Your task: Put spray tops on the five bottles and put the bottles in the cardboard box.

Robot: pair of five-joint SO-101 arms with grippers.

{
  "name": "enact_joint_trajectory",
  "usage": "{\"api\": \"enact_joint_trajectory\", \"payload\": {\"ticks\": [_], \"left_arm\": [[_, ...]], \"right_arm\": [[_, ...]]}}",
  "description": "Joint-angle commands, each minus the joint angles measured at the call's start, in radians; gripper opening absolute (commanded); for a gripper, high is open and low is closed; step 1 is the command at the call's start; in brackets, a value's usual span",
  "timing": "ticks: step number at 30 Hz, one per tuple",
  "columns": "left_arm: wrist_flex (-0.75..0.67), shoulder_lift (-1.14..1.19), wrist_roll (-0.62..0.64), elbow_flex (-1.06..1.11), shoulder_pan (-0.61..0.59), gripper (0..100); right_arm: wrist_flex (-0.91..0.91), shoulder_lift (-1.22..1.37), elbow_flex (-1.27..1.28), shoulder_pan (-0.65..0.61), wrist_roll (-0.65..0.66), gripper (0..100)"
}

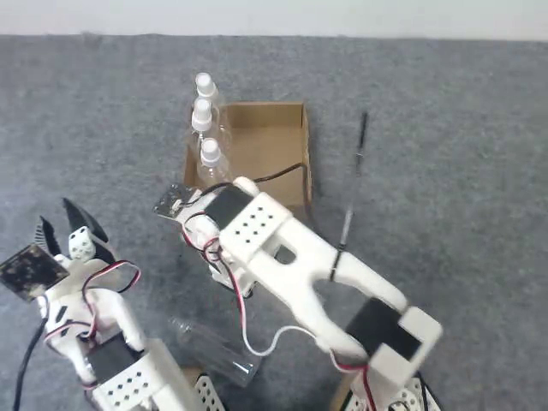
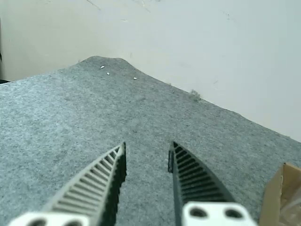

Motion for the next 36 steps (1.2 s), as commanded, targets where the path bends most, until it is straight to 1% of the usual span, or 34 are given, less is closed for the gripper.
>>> {"api": "enact_joint_trajectory", "payload": {"ticks": [1, 6, 17, 23, 26, 36], "left_arm": [[-0.043, -0.017, 0.005, -0.001, 0.002, 14], [-0.066, -0.017, 0.005, 0.008, 0.002, 14], [-0.066, -0.017, 0.005, 0.010, 0.002, 14], [-0.066, -0.017, 0.005, 0.010, 0.002, 14], [-0.066, -0.017, 0.005, 0.010, 0.002, 14], [-0.068, -0.017, 0.006, 0.010, 0.003, 14]], "right_arm": [[-0.038, -0.150, 0.038, 0.016, 0.021, 9.0], [-0.053, -0.240, 0.083, 0.015, 0.021, 9.0], [-0.039, -0.387, 0.126, 0.021, 0.021, 9.0], [-0.074, -0.522, 0.198, 0.041, 0.026, 9.0], [-0.074, -0.558, 0.216, 0.041, 0.057, 9.0], [-0.067, -0.615, 0.222, 0.041, 0.057, 9.0]]}}
